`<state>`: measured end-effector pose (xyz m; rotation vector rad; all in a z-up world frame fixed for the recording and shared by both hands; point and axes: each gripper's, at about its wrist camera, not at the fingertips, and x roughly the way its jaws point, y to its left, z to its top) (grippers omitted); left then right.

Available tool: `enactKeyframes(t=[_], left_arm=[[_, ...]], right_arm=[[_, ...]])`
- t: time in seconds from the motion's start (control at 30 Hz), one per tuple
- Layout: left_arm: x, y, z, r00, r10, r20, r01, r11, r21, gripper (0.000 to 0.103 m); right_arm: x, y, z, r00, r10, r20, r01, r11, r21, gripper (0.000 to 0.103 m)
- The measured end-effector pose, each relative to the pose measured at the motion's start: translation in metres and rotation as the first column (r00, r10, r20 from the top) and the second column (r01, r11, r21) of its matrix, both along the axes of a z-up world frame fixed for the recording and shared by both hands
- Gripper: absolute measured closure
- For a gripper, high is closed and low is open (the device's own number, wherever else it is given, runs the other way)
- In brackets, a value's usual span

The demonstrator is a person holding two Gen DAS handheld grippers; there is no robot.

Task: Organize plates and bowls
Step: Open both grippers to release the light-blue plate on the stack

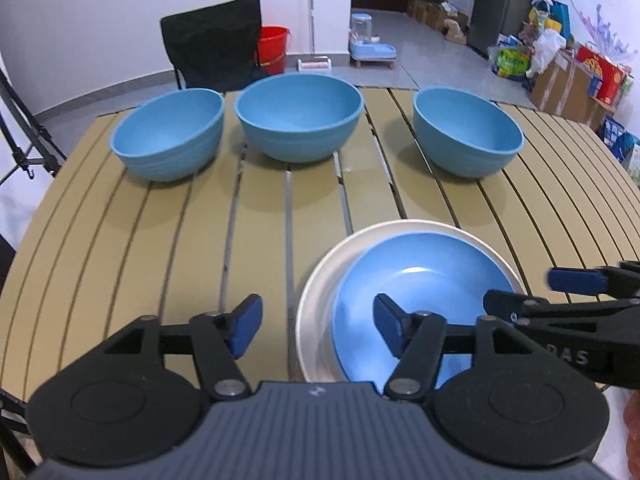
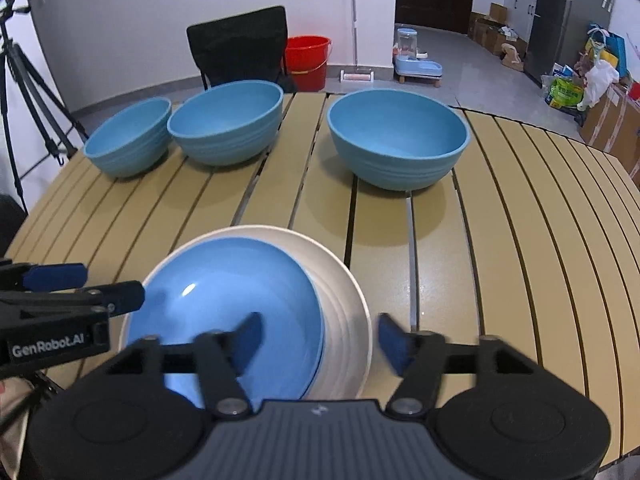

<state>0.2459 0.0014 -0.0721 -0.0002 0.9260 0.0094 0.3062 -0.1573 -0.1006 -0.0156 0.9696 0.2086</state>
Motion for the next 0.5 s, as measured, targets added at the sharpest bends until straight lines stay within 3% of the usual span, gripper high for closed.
enactKeyframes(t=[0.1, 0.2, 0.27, 0.5], left_arm=[[-0.006, 0.005, 0.008, 1.000, 0.010, 0.023, -0.010, 1.000, 0.001, 0.022], [-0.013, 0.007, 0.015, 0.999, 0.014, 0.044, -0.014, 1.000, 0.002, 0.001], [-0.019, 0.008, 0.020, 0.998, 0.017, 0.062, -0.017, 1.000, -0.004, 0.000], [-0.034, 0.009, 0.036, 0.995, 0.025, 0.097, -0.025, 1.000, -0.003, 0.000]], right_arm=[[-0.004, -0.005, 0.006, 1.000, -0.018, 0.006, 0.018, 1.000, 0.017, 0.013], [-0.008, -0.010, 0.011, 0.999, -0.035, 0.006, 0.034, 0.999, 0.024, 0.008], [-0.010, -0.013, 0.014, 0.999, -0.043, -0.001, 0.043, 0.999, 0.033, 0.000], [-0.025, -0.021, 0.028, 0.998, -0.067, 0.015, 0.067, 0.997, 0.044, 0.000]])
